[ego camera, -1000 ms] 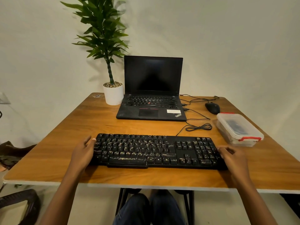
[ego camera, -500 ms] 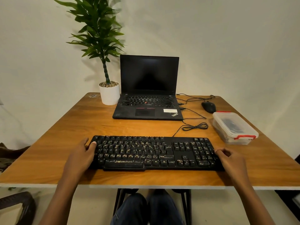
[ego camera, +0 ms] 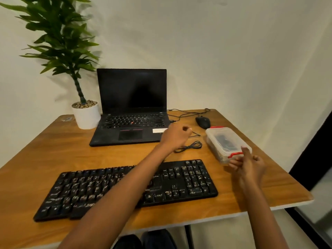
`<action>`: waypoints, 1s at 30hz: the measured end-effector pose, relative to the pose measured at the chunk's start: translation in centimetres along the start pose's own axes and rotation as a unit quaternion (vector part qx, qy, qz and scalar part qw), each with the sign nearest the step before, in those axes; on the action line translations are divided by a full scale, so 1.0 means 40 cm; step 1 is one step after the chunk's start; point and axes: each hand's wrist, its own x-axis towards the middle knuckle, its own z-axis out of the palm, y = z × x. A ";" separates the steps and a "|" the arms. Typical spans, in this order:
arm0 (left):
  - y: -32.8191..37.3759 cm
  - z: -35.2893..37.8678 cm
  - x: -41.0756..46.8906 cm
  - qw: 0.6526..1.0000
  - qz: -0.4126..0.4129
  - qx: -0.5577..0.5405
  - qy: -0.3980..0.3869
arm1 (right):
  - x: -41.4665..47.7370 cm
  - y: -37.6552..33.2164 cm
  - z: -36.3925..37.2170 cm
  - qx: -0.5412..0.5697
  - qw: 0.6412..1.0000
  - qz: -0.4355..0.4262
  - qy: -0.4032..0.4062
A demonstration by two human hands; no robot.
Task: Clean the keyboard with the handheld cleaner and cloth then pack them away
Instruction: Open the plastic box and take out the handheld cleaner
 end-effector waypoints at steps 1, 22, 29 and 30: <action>0.019 0.033 0.042 1.000 0.010 -0.008 -0.016 | 0.010 0.001 0.005 -0.010 1.000 -0.001 0.000; 0.068 0.362 0.352 0.945 -0.275 -0.177 -0.019 | 0.094 0.042 0.011 -0.024 0.999 -0.003 0.025; 0.067 0.332 0.363 0.938 -0.300 -0.171 -0.024 | 0.086 0.023 -0.045 0.002 0.997 0.075 -0.025; 0.062 0.328 0.363 0.953 -0.266 -0.146 -0.015 | 0.088 0.015 -0.055 -0.028 0.995 0.085 -0.042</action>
